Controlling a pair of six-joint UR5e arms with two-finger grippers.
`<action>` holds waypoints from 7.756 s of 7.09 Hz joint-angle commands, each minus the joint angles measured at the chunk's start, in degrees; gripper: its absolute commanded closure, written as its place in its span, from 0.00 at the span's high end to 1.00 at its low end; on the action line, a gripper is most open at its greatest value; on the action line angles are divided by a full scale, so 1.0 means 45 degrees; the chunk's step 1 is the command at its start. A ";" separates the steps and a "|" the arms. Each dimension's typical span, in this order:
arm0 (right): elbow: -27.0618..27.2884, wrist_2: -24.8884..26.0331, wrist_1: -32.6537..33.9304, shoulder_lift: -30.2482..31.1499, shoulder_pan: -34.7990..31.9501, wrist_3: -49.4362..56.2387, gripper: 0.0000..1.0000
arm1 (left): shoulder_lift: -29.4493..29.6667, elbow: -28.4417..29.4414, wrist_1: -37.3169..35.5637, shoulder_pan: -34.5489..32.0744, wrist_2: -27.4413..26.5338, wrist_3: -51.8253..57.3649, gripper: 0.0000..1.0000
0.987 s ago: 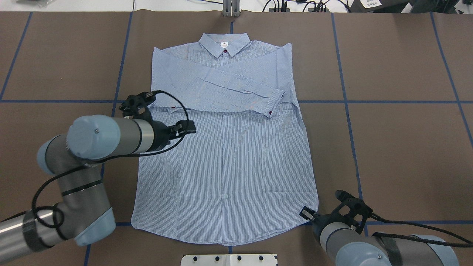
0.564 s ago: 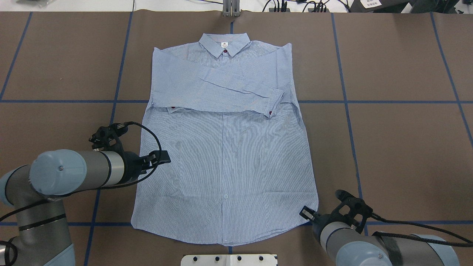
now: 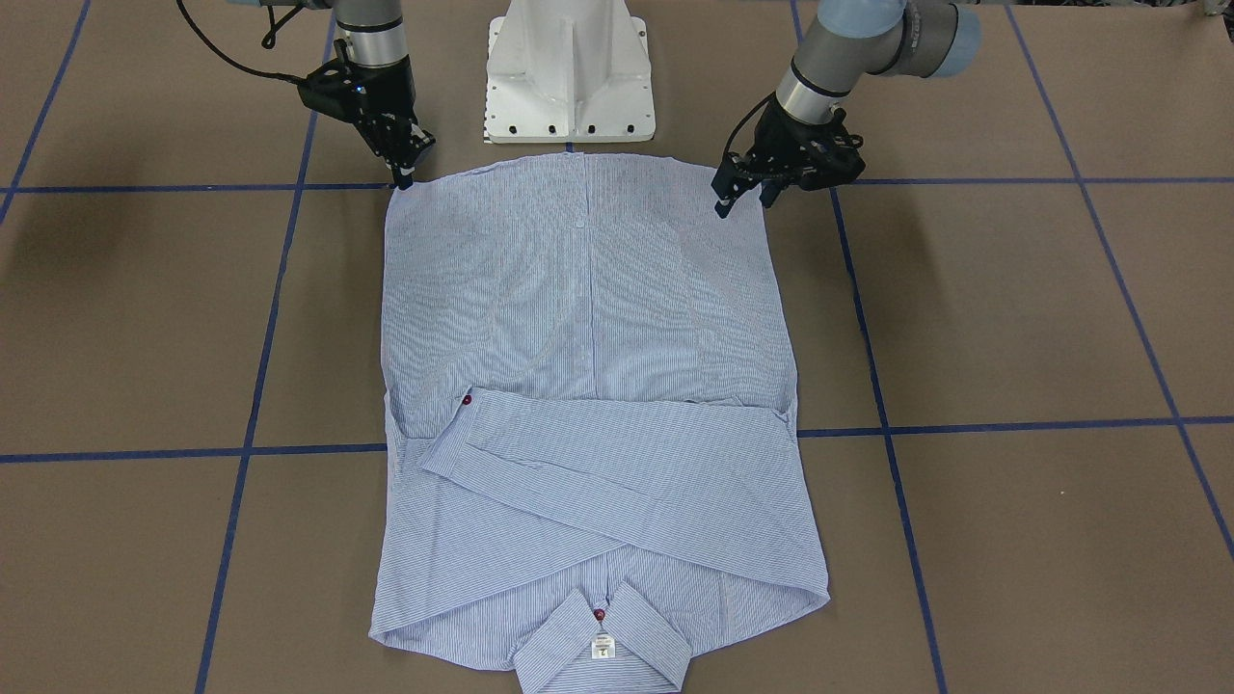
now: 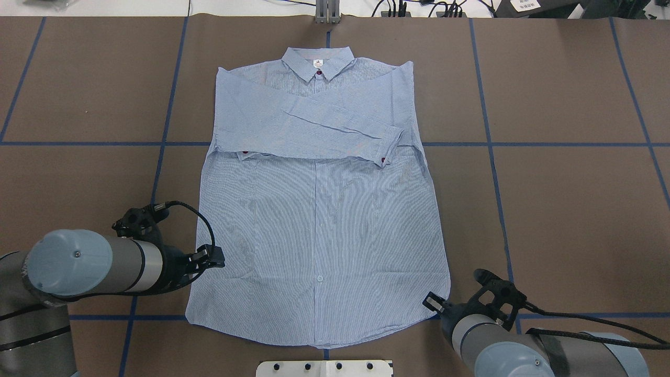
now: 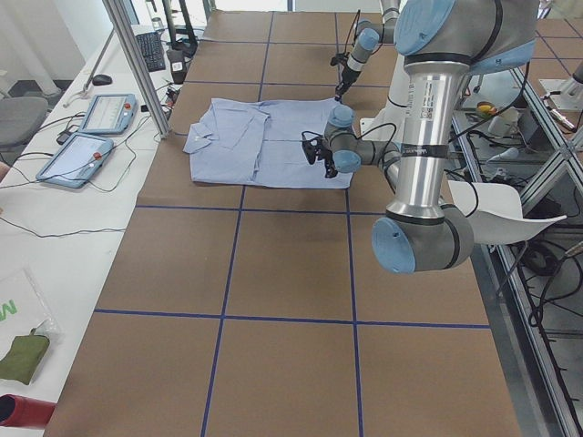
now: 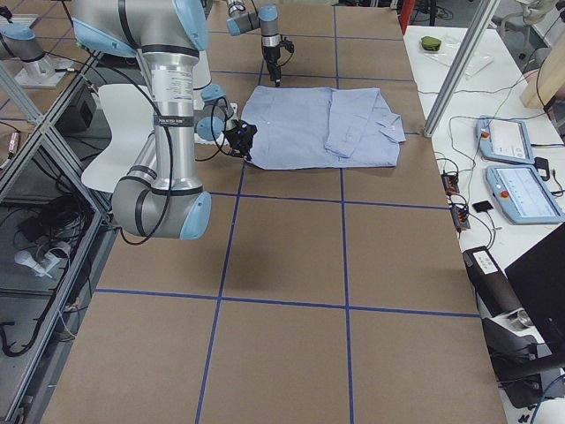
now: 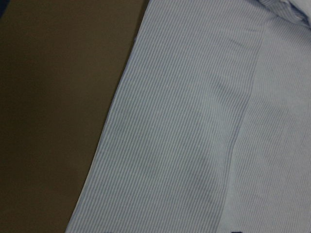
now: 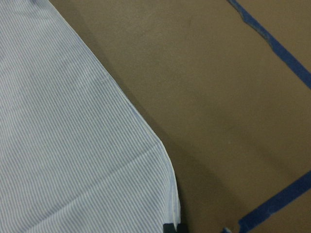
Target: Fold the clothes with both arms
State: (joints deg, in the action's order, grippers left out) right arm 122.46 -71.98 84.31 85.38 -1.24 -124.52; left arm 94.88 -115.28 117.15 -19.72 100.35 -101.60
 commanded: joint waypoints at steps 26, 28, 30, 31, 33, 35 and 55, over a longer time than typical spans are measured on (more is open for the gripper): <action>0.1732 0.0000 0.0346 -0.1391 -0.2843 -0.0064 0.00 | 0.0317 -0.2272 -0.0214 -0.2408 0.1312 -0.1700 0.00; 0.1712 0.0057 0.0250 -0.1414 -0.3977 -0.0180 0.00 | 0.0749 -0.1690 -0.0214 -0.4260 0.1893 -0.1680 0.00; 0.1363 0.1182 0.0190 -0.1897 -0.4490 -0.0239 0.00 | 0.1139 -0.1006 -0.0156 -0.5361 0.2561 -0.1641 0.00; 0.0606 0.1887 0.0190 -0.2772 -0.4510 -0.0259 0.00 | 0.1818 -0.0461 -0.0213 -0.5383 0.2562 -0.1796 0.00; 0.0365 0.2613 0.0190 -0.2995 -0.4626 -0.0259 0.00 | 0.2176 0.0031 -0.0233 -0.5811 0.2582 -0.1817 0.00; -0.0452 0.2617 0.0190 -0.3870 -0.5326 -0.0240 0.00 | 0.3323 0.1412 -0.0234 -0.6434 0.2989 -0.1817 0.00; -1.2678 -0.1465 -0.6118 -0.8500 -0.9177 0.0503 0.53 | 0.7978 1.2962 0.5274 -0.7492 0.2387 0.1894 0.31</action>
State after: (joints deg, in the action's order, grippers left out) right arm 68.16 -78.37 56.81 49.38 -41.92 -122.28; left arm 130.81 -57.02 140.68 -53.37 111.09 -93.11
